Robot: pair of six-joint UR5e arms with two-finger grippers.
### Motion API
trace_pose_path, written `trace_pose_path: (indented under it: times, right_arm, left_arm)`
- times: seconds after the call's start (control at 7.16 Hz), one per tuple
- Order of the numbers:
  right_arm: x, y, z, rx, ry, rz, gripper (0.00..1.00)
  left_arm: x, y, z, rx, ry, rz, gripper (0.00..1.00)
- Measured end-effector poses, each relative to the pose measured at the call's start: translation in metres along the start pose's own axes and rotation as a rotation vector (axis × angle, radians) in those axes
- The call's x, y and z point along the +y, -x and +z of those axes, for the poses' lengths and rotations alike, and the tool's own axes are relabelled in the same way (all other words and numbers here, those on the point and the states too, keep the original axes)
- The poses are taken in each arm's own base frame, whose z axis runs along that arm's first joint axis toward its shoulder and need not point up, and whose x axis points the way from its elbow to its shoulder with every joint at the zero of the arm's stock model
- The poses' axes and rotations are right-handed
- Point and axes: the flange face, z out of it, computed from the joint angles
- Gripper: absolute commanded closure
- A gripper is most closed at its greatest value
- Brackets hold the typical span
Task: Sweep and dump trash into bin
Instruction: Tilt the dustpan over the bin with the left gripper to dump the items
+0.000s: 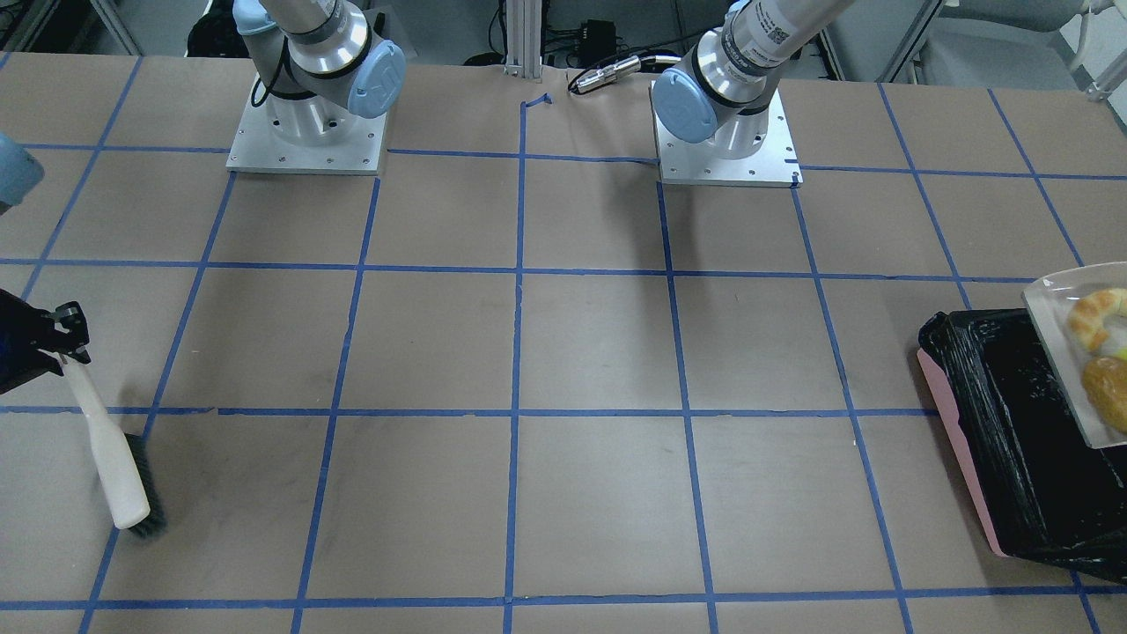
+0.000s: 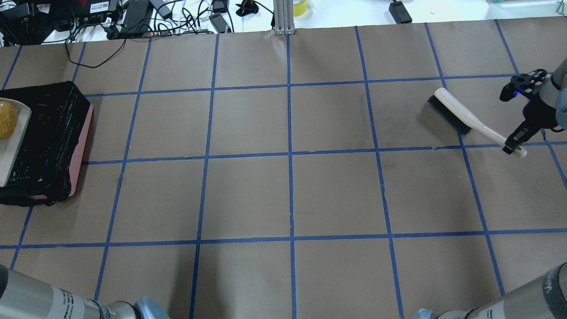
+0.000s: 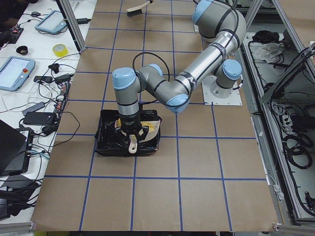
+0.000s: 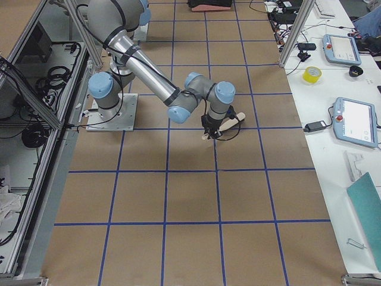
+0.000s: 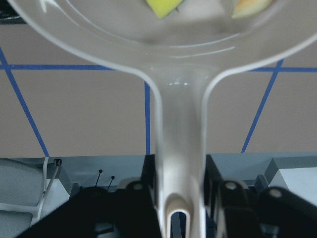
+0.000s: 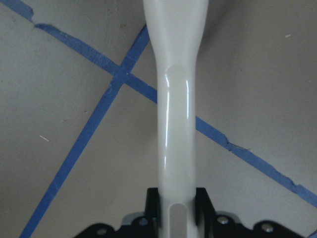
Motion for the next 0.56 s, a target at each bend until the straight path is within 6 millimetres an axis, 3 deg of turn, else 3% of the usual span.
trace_pose_path:
  times: [0.14,0.28,0.42,0.56]
  right_arm:
    - [0.000,0.000,0.000,0.001,-0.001,0.002,0.68]
    - [0.000,-0.001,-0.001,0.003,-0.002,0.009,0.67]
    - [0.000,-0.001,-0.003,0.005,-0.004,0.019,0.73]
    - [0.000,-0.001,-0.005,0.006,-0.006,0.030,0.86]
  left_arm:
    - [-0.006,0.011,-0.004,0.000,0.068,0.009,1.00]
    - [-0.015,0.023,-0.012,-0.006,0.133,0.015,1.00]
    - [-0.022,0.030,-0.018,-0.015,0.175,0.017,1.00]
    - [-0.025,0.034,-0.021,-0.028,0.200,0.016,1.00]
